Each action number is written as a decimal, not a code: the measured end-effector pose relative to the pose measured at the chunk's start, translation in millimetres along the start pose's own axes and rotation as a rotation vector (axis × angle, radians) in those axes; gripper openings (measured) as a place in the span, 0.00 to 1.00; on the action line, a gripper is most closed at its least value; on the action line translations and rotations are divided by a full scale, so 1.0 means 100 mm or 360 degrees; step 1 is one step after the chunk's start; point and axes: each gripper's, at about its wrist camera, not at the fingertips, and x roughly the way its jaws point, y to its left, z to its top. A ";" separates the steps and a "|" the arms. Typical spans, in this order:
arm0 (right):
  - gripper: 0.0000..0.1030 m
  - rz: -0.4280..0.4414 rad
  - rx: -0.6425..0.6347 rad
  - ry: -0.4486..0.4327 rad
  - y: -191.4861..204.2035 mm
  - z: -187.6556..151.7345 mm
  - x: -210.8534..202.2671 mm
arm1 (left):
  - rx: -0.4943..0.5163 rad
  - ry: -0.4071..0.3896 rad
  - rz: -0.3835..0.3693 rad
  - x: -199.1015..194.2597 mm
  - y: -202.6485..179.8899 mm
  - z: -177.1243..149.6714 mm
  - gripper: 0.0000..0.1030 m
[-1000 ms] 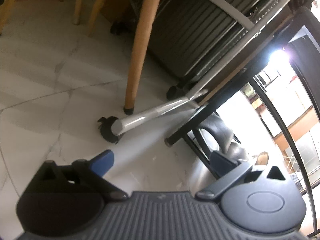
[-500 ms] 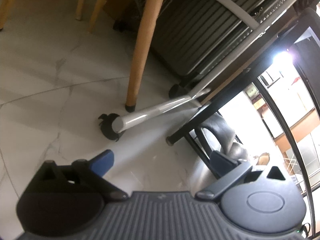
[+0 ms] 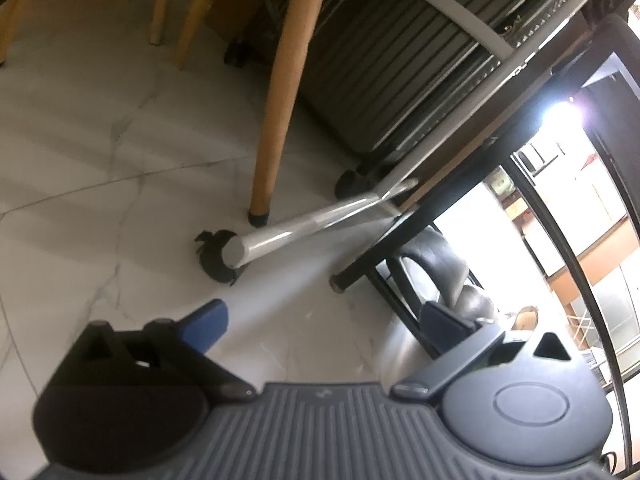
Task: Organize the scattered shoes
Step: 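Push the shoe pair into line on the shelf with the right gripper, then withdraw the right tool from the rack back toward the scattered shoes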
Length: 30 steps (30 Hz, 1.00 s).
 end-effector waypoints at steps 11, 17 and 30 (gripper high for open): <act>0.56 -0.0066 0.0130 0.0043 -0.01 0.31 0.22 | 0.0025 -0.0005 0.0008 0.00 -0.02 -0.01 0.99; 0.91 -0.0057 0.0073 0.0055 -0.02 0.28 0.02 | 0.0053 -0.0021 0.0019 -0.01 -0.04 -0.01 0.99; 1.00 -0.0247 -0.0083 -0.0340 -0.59 -0.36 -1.93 | 0.0400 -0.0110 0.0012 -0.17 -0.34 -0.15 0.99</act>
